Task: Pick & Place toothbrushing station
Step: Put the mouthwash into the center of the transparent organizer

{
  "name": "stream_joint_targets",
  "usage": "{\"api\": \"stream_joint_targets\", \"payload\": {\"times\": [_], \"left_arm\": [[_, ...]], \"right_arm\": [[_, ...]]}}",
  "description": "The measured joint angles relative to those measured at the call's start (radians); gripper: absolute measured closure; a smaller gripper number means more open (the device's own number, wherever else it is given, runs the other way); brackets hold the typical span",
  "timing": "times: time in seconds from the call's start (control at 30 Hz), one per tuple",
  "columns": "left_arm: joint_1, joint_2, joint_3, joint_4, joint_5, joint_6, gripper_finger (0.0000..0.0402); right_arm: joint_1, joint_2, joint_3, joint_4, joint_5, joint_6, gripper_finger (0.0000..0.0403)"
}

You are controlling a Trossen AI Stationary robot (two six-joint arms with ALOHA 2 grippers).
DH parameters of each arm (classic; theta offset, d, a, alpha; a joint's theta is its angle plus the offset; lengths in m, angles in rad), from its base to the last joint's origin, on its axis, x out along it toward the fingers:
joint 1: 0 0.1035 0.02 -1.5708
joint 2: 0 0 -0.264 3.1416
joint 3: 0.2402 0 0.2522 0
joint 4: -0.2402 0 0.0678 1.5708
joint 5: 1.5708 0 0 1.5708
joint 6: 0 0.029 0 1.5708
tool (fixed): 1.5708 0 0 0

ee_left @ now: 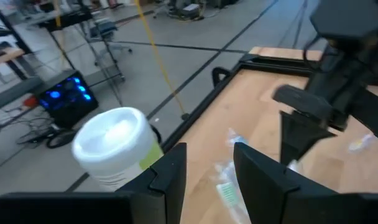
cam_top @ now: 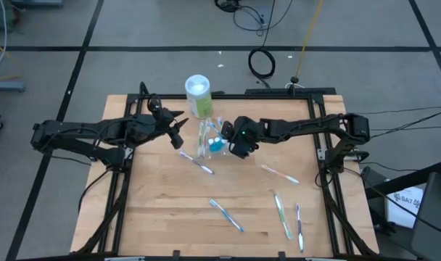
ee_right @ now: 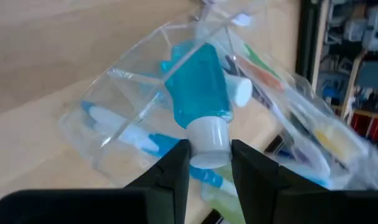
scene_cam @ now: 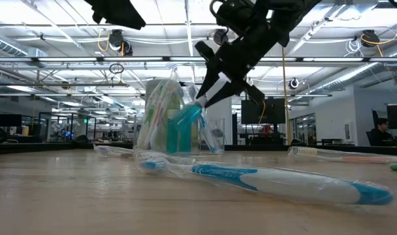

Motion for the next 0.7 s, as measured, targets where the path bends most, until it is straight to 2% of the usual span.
{"api": "stream_joint_targets", "payload": {"times": [0.27, 0.43, 0.7], "left_arm": [[0.000, 0.001, 0.000, -0.002, -0.017, 0.001, 0.0261], [0.000, 0.001, 0.000, -0.003, -0.017, 0.001, 0.0261], [0.000, 0.001, 0.000, -0.043, -0.017, 0.000, 0.0261]], "right_arm": [[0.001, 0.001, 0.000, -0.003, 0.003, -0.082, 0.0302], [0.001, 0.001, -0.003, 0.000, 0.004, -0.191, 0.0301], [0.001, 0.001, -0.042, 0.115, 0.004, -0.224, 0.0300]]}}
